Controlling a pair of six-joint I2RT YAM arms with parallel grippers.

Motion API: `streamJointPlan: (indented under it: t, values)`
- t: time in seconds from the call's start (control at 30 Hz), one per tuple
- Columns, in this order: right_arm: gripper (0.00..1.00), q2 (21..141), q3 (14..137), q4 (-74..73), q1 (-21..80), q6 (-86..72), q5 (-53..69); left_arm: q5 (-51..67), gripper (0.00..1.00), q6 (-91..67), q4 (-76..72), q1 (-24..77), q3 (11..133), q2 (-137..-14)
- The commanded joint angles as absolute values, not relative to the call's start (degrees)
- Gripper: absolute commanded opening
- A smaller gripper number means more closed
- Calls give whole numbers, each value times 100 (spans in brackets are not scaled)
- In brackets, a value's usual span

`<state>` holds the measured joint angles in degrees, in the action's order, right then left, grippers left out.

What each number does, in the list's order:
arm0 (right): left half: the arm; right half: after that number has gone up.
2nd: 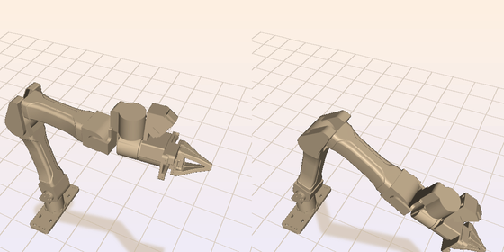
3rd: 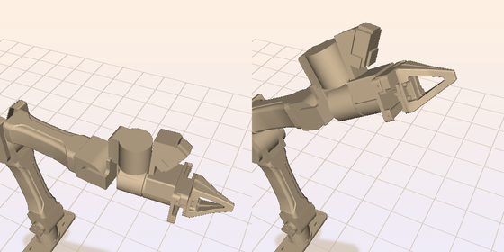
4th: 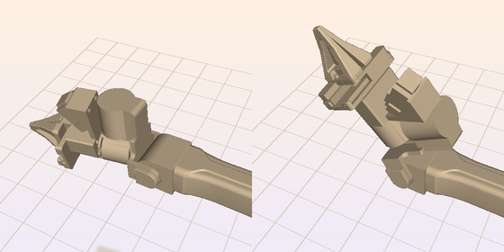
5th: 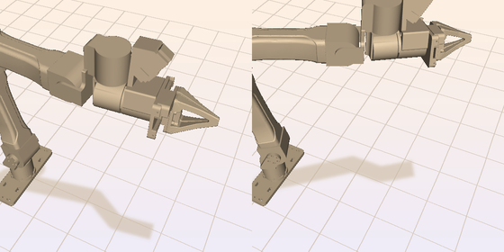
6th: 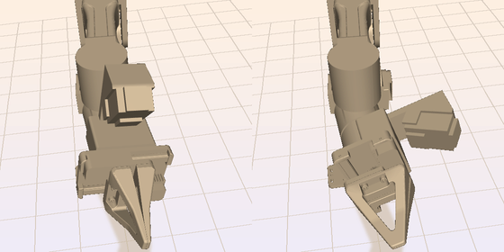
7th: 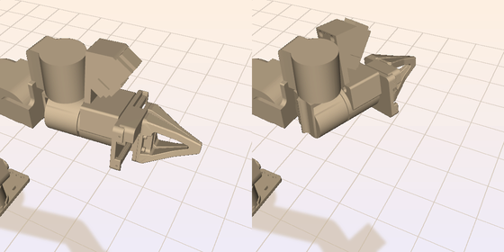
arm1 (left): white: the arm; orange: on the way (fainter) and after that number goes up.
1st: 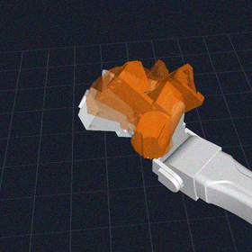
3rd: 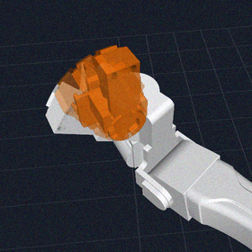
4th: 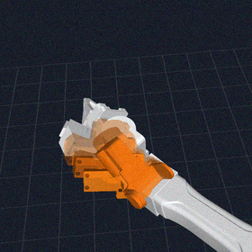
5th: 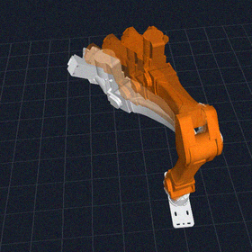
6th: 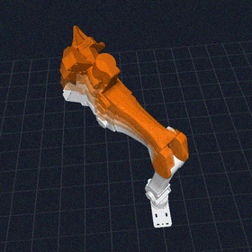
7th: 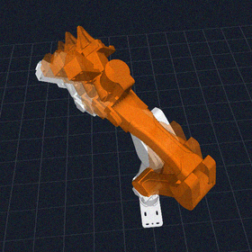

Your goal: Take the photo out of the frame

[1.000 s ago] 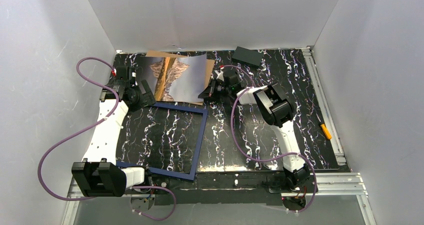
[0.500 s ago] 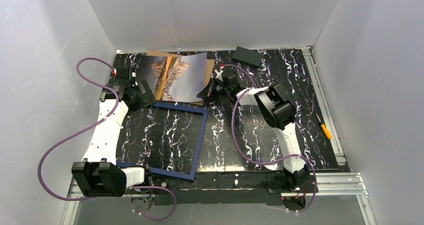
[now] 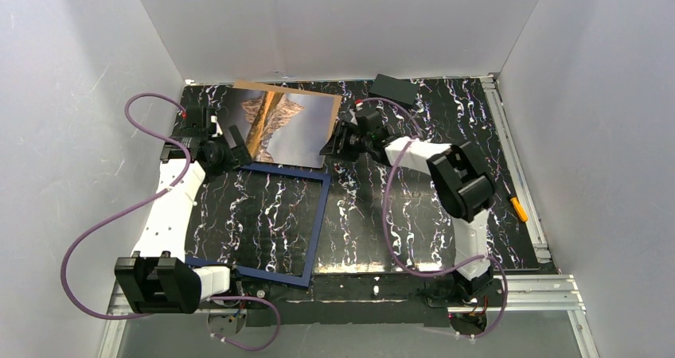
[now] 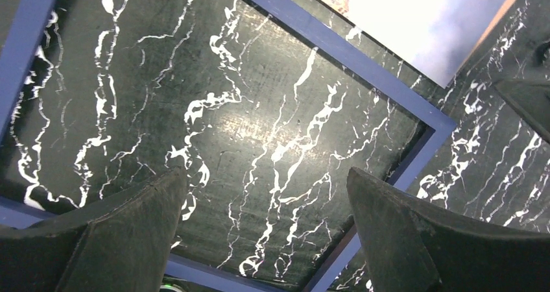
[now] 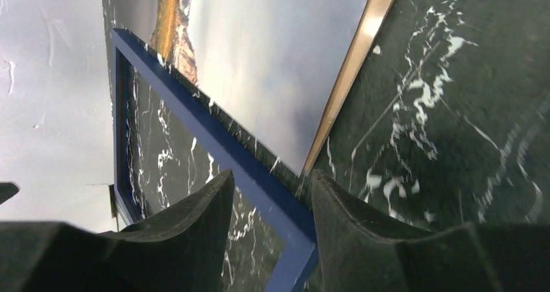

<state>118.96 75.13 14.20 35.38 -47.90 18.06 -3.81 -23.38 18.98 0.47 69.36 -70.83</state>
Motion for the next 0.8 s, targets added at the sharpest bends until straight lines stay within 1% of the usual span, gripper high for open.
streamJointPlan:
  t: [0.0,0.1,0.2,0.43,0.53,0.57,0.63,0.67,0.77]
  values:
    - [57,10836,7336,-142,3529,-3934,1179,279,94,-2243,1817,9,6633,-6956]
    - [58,10182,7053,-1047,3524,-3532,749,670,94,-2263,1471,35,6410,-6911]
    - [59,9219,6465,-1556,3525,-3271,345,1022,93,-2115,1054,230,6213,-6796]
    - [63,6656,5327,-2985,3524,-3066,-555,1012,93,-1405,231,1472,5616,-6069]
    - [65,5397,5007,-3690,3530,-3228,-778,1215,93,-1851,138,1710,5358,-5464]
    - [68,4922,4941,-4028,3529,-3344,-897,1292,92,-2082,137,1734,5266,-5185]
    - [76,3998,4853,-4428,3529,-3435,-1135,1372,92,-2389,89,1818,5084,-4622]
    - [78,3420,4844,-4577,3531,-3471,-1223,1373,92,-2455,91,1852,5017,-4345]
    - [81,2552,5055,-5108,3525,-3536,-1473,1280,93,-2454,326,1868,5089,-3628]
